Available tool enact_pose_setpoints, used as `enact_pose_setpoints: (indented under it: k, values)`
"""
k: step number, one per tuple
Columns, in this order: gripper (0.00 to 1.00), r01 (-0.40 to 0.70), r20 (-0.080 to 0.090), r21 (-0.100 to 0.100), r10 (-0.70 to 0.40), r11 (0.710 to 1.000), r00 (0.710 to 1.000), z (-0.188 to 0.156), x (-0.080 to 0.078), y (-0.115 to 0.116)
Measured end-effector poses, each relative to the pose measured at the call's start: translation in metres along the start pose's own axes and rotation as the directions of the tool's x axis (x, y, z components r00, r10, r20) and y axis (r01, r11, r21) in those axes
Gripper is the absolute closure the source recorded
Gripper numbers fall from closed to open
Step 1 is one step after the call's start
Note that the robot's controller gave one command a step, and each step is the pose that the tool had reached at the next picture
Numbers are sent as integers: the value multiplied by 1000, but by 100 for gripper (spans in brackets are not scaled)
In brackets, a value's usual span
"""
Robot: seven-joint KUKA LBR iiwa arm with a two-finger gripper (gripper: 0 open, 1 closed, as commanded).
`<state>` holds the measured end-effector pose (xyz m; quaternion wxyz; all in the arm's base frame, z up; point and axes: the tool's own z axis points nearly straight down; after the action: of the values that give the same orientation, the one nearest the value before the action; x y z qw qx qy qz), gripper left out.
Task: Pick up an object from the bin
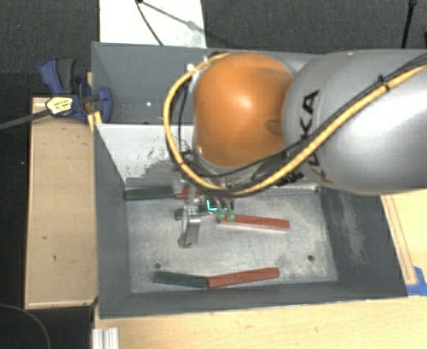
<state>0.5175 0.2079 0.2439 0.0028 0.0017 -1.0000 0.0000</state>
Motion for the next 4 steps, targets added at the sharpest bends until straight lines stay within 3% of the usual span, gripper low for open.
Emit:
enact_pose_setpoints:
  k: [1,2,3,4]
  values:
    - [0,69,-2,3,-69,998,998,123,37,-55]
    - [0,46,7,2,-46,999,999,175,-10,-105]
    - [0,385,11,2,-385,923,923,173,-58,-73]
    - [0,400,4,3,-400,917,917,173,-38,-135]
